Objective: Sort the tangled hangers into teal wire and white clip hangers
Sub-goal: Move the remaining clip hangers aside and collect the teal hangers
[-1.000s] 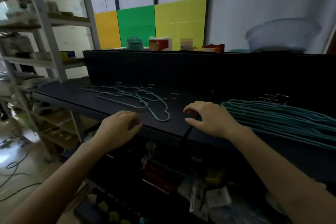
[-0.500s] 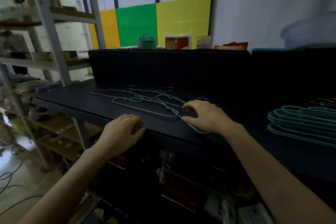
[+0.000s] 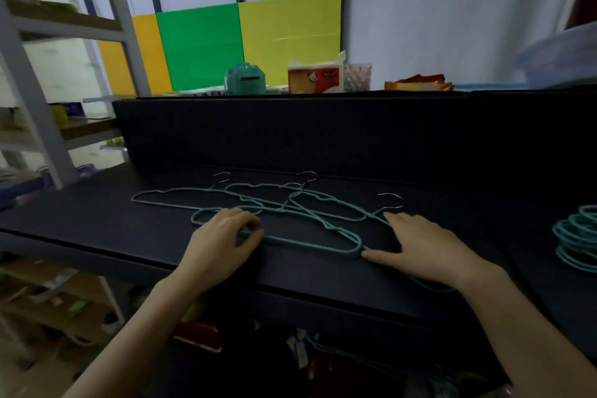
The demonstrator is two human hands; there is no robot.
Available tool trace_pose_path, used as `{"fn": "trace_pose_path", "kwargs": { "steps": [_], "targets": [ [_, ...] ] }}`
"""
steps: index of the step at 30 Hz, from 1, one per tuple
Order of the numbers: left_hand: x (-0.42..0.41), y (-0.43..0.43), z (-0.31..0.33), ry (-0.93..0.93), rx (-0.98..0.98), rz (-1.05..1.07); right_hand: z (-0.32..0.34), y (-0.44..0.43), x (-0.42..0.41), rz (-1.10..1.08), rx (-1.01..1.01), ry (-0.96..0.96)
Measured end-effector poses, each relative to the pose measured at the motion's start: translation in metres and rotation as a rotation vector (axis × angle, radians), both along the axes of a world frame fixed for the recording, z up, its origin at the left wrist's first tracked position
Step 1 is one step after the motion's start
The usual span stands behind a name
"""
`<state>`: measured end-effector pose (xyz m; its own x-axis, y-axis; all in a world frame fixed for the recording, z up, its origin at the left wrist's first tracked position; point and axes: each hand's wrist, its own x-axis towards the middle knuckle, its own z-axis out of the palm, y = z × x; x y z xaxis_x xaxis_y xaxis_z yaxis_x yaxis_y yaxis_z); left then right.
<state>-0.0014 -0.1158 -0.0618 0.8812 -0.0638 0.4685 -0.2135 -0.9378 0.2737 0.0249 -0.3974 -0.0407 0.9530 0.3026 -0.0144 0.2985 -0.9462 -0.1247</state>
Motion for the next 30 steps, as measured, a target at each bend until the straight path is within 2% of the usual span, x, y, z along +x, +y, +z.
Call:
{"fn": "trace_pose_path", "kwargs": {
  "steps": [8,11,13,19,22,25,30],
  "targets": [
    [0.041,0.042,-0.001,-0.051,-0.054,-0.119,-0.002,0.009,0.003,-0.139,0.06,-0.046],
    [0.056,0.066,-0.001,-0.031,-0.068,-0.15,0.004,0.01,0.004,-0.207,0.161,-0.076],
    [0.065,0.083,0.0,-0.021,-0.063,-0.167,0.007,0.01,0.003,-0.237,0.215,-0.13],
    [0.095,0.132,0.004,0.071,-0.046,-0.182,0.011,0.007,-0.006,-0.373,0.212,-0.295],
    [0.101,0.131,0.01,0.115,-0.049,-0.283,0.011,0.009,-0.011,-0.467,0.156,-0.387],
    [0.103,0.113,0.009,0.16,0.056,-0.403,0.01,0.011,-0.017,-0.548,0.113,-0.474],
    [0.105,0.076,0.005,0.202,0.266,-0.532,0.017,0.016,-0.044,-0.615,0.21,-0.587]
  ]
}}
